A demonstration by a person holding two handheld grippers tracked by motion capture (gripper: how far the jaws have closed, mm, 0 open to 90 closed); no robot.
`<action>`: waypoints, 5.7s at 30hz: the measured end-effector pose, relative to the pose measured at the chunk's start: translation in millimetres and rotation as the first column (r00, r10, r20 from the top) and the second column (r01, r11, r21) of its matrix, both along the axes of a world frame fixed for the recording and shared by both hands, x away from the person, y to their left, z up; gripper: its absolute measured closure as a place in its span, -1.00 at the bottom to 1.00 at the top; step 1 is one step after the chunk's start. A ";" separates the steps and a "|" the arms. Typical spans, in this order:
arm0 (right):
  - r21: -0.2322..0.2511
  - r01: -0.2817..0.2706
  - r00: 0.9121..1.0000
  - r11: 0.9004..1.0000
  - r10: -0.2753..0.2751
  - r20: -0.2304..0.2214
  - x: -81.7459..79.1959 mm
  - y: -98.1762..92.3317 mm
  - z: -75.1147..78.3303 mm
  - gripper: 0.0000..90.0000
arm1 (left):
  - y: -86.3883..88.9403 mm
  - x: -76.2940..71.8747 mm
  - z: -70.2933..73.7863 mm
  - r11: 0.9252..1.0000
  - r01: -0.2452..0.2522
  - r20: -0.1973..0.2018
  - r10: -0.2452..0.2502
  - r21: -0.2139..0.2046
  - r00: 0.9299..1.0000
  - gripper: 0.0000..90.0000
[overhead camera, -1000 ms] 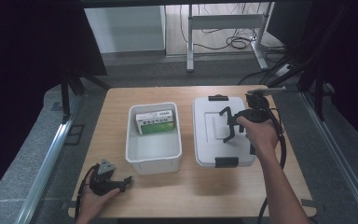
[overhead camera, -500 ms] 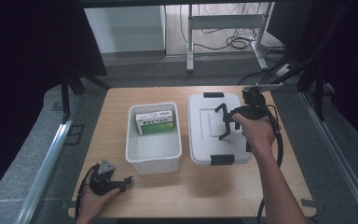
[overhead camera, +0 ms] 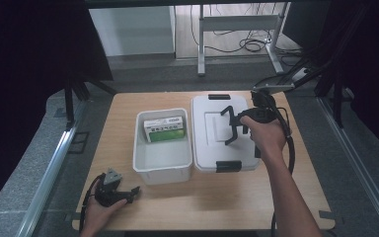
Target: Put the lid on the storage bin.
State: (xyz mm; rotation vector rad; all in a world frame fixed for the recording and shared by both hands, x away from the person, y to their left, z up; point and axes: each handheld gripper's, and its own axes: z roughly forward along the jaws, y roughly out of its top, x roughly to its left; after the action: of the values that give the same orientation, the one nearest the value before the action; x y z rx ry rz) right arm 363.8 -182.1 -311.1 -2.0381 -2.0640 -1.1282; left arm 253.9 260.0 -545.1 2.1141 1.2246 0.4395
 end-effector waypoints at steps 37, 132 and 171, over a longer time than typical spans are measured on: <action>0.000 -0.050 0.999 0.999 0.050 -0.007 8.0 45.2 5.0 0.90 | -0.3 0.4 -0.3 1.000 -0.001 0.004 0.001 -0.003 1.000 -0.75; 0.005 -0.057 0.983 0.998 0.057 -0.176 46.8 188.4 -42.7 0.89 | -1.5 1.1 -0.3 1.000 0.006 0.006 -0.006 0.000 1.000 -0.74; -0.023 -0.239 0.958 0.971 0.240 0.154 5.2 94.5 -44.6 0.00 | -2.5 1.3 -0.2 1.000 0.001 0.004 -0.001 -0.001 1.000 -0.74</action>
State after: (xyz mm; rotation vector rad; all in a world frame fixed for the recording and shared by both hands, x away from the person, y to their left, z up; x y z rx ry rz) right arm 368.9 -87.6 -355.7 -1.6889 -2.3093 -1.2726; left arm 255.2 257.5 -545.2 2.1118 1.2209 0.4426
